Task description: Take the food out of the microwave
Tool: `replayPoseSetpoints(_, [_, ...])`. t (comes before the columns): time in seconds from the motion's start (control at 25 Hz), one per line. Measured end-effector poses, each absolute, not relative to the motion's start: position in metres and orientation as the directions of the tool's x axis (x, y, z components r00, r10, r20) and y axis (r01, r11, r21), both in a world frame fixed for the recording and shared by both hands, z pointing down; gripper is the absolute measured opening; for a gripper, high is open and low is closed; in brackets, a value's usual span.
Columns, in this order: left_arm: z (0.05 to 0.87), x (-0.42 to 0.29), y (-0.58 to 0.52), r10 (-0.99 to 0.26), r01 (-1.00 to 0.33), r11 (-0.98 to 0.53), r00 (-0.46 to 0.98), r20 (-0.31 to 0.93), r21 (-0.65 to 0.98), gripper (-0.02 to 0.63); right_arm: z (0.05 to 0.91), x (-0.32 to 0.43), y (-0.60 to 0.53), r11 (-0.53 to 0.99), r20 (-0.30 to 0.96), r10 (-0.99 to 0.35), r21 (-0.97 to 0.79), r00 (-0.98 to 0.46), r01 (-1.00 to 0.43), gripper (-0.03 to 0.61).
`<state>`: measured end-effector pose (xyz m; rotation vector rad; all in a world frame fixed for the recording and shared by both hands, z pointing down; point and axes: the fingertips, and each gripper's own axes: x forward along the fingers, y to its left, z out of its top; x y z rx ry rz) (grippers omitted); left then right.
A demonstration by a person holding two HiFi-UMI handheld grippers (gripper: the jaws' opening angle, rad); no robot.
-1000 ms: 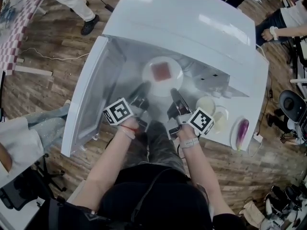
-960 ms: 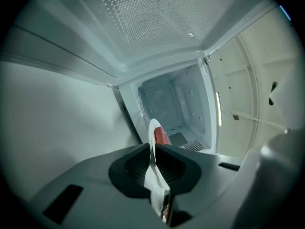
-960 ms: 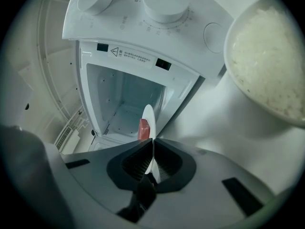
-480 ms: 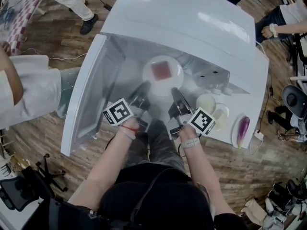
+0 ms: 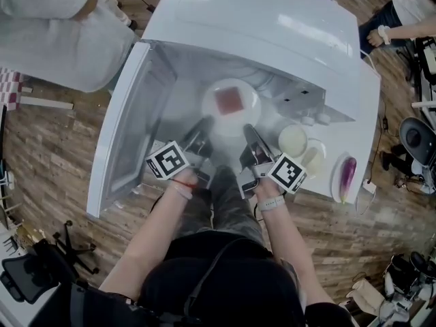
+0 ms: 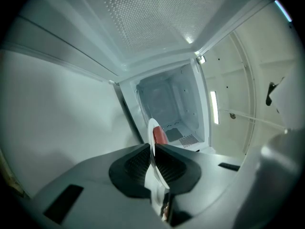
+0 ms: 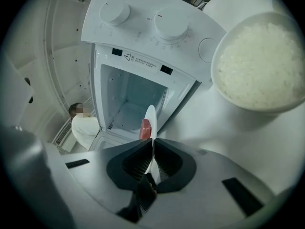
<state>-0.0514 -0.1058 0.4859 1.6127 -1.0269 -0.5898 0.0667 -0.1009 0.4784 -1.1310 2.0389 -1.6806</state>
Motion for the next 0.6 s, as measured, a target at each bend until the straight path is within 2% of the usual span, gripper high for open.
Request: replayPoseSetpoints(0.6, [0.496, -0.045, -0.078, -0.834, -0.304, -0.023, 0.531, 0.149, 0.952, 0.038, 0.486, 0.073, -0.070, -0.012, 0.281, -0.723, -0.918, -0.631, -0.396, 0.029])
